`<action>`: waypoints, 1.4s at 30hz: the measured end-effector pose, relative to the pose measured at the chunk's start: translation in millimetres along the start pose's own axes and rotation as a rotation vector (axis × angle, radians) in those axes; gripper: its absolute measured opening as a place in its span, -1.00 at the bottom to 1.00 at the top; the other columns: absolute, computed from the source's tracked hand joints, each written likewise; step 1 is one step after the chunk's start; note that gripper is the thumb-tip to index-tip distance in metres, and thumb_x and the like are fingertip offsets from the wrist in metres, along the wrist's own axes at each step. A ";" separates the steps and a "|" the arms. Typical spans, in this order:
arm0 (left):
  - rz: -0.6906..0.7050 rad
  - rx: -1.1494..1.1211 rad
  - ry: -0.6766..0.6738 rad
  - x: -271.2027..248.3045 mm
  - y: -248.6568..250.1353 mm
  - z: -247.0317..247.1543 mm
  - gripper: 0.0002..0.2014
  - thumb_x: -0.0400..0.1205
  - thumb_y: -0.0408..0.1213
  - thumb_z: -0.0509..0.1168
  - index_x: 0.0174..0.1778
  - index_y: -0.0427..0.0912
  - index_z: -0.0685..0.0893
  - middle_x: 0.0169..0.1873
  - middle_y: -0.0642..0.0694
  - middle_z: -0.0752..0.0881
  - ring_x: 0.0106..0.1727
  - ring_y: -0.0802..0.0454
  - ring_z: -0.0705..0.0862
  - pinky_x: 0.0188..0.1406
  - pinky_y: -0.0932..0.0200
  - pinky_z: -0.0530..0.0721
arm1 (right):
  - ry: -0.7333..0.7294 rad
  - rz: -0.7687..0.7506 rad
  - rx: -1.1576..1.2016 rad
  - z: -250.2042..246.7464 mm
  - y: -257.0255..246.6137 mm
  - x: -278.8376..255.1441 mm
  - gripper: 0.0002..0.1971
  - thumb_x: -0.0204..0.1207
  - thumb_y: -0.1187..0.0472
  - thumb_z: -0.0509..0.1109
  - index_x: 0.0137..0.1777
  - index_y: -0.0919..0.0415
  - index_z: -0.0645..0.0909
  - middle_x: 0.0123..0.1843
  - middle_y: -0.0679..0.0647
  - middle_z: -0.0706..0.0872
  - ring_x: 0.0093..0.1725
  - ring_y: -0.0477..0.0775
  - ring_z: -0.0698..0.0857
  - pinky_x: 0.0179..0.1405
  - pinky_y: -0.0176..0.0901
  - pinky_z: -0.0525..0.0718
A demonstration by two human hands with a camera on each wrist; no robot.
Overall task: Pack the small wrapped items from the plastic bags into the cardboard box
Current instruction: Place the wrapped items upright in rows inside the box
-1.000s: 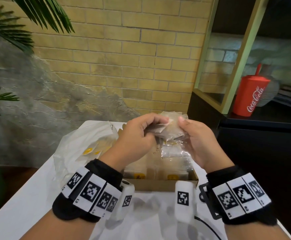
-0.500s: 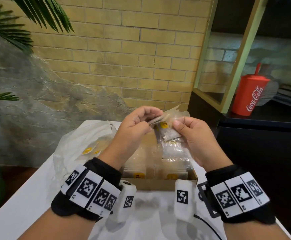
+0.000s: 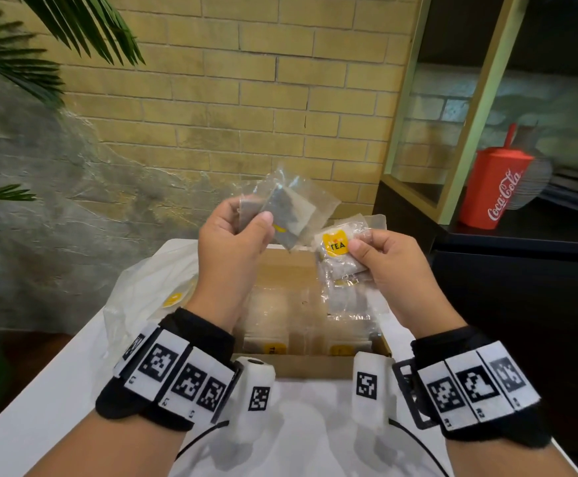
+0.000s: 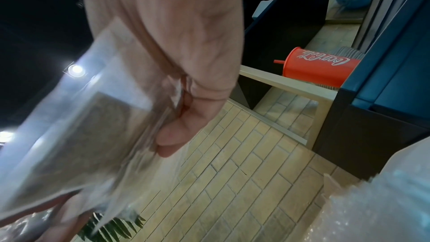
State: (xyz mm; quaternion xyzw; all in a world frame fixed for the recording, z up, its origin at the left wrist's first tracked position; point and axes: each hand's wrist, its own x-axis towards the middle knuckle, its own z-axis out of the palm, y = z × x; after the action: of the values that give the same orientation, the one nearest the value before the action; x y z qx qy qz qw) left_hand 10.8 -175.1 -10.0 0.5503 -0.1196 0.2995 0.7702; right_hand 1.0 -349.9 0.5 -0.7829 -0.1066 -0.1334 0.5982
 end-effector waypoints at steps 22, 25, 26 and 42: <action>0.141 0.255 -0.428 -17.5 -2.0 8.2 -0.57 0.39 -0.72 0.39 -0.36 0.02 0.68 -0.28 0.12 0.80 -0.16 0.24 0.75 -0.19 0.39 0.66 | -0.077 0.176 0.478 3.1 -6.7 -4.5 -0.79 0.56 0.35 0.16 -0.24 0.30 0.57 -0.31 0.18 0.61 -0.28 0.15 0.62 -0.25 0.00 0.57; 0.184 0.292 -0.407 -16.6 -2.3 8.4 -0.65 0.42 -0.60 0.46 -0.27 0.03 0.68 -0.27 0.05 0.76 -0.19 0.25 0.71 -0.15 0.44 0.63 | -0.078 0.164 0.389 3.1 -6.3 -2.9 -0.93 0.32 0.31 0.25 -0.26 0.31 0.52 -0.28 0.26 0.46 -0.26 0.25 0.43 -0.31 -0.01 0.42; 0.198 0.305 -0.399 -15.9 -3.5 7.8 -0.67 0.42 -0.57 0.47 -0.25 0.04 0.68 -0.24 0.03 0.76 -0.17 0.22 0.71 -0.12 0.42 0.63 | -0.081 0.155 0.358 3.1 -7.5 -3.7 -0.88 0.26 0.29 0.25 -0.24 0.32 0.52 -0.27 0.26 0.43 -0.24 0.23 0.40 -0.31 0.01 0.38; 0.172 0.126 -0.101 -7.2 14.5 3.4 -0.85 0.48 -0.41 0.40 -0.16 -0.04 0.71 -0.25 -0.04 0.77 -0.14 -0.03 0.72 -0.03 -0.03 0.71 | -0.101 0.062 0.250 -6.8 -1.5 -0.8 -0.79 0.41 0.28 0.40 -0.34 0.45 0.55 -0.23 0.39 0.58 -0.17 0.28 0.59 -0.05 0.22 0.65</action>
State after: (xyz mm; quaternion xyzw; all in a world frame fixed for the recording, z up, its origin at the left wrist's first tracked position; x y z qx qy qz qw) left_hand -3.0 -177.5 -1.2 0.5999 -0.1857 0.3432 0.6984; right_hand -0.8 -356.1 3.3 -0.7110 -0.1280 -0.0610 0.6887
